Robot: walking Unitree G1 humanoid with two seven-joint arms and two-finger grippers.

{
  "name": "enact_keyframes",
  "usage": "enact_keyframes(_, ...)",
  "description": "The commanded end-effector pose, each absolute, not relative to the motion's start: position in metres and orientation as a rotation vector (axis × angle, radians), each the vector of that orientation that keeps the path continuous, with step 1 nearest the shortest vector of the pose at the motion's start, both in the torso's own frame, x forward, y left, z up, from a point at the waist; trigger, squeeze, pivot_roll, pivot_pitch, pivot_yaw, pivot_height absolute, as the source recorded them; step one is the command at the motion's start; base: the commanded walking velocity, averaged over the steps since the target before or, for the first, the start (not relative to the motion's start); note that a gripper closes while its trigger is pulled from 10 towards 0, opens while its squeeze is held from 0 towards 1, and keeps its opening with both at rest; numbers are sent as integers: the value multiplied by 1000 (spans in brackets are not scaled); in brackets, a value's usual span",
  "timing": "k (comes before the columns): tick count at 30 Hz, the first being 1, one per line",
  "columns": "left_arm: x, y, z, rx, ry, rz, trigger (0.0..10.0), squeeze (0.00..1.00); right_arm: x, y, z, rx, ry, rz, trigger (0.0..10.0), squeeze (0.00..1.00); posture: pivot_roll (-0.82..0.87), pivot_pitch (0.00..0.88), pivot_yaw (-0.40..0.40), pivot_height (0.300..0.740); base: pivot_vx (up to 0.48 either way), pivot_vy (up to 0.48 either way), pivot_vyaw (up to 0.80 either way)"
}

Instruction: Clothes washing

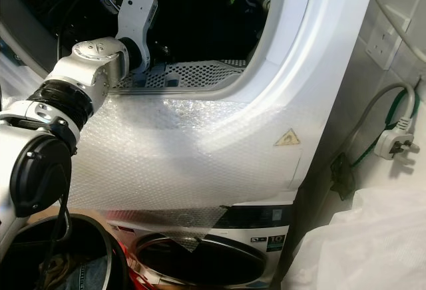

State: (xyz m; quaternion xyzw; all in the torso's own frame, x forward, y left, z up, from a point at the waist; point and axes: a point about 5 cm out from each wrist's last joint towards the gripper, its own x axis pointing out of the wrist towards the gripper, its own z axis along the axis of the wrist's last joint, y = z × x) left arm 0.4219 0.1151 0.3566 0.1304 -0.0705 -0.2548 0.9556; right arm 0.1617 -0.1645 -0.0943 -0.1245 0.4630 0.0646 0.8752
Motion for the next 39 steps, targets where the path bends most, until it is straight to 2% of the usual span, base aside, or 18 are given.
enact_keyframes(1,419,113,360,317,-133,-615,10000,0,159,-160,-96,-244,978,136,10000,0,-99,0,82,740,0,0,0)
enact_keyframes(11,400,112,401,287,-325,-846,10000,0,165,-156,-94,-228,970,132,10000,0,-42,0,71,740,0,0,0)
enact_keyframes(18,386,108,429,324,-461,-917,10000,0,170,-153,-92,-229,958,148,10000,0,-18,0,64,740,0,0,0)
enact_keyframes(28,362,122,428,298,-439,-1124,10000,0,168,-150,-93,-224,962,151,10000,0,-4,0,78,740,0,0,0)
enact_keyframes(31,341,138,415,301,-390,-1228,10000,0,166,-150,-94,-220,970,147,10000,0,9,0,86,740,0,0,0)
enact_keyframes(32,325,152,404,316,-366,-1281,10000,0,166,-149,-94,-217,974,147,10000,0,31,0,92,740,0,0,0)
enact_keyframes(37,303,169,385,339,-308,-1351,10000,0,168,-145,-93,-213,972,152,10000,0,56,0,98,740,0,0,0)
enact_keyframes(38,273,180,368,300,-247,-1510,10000,0,171,-141,-92,-213,968,161,10000,0,82,0,100,740,0,0,0)
enact_keyframes(39,263,182,364,284,-223,-1558,10000,0,173,-140,-92,-214,967,165,10000,0,87,0,100,740,0,0,0)
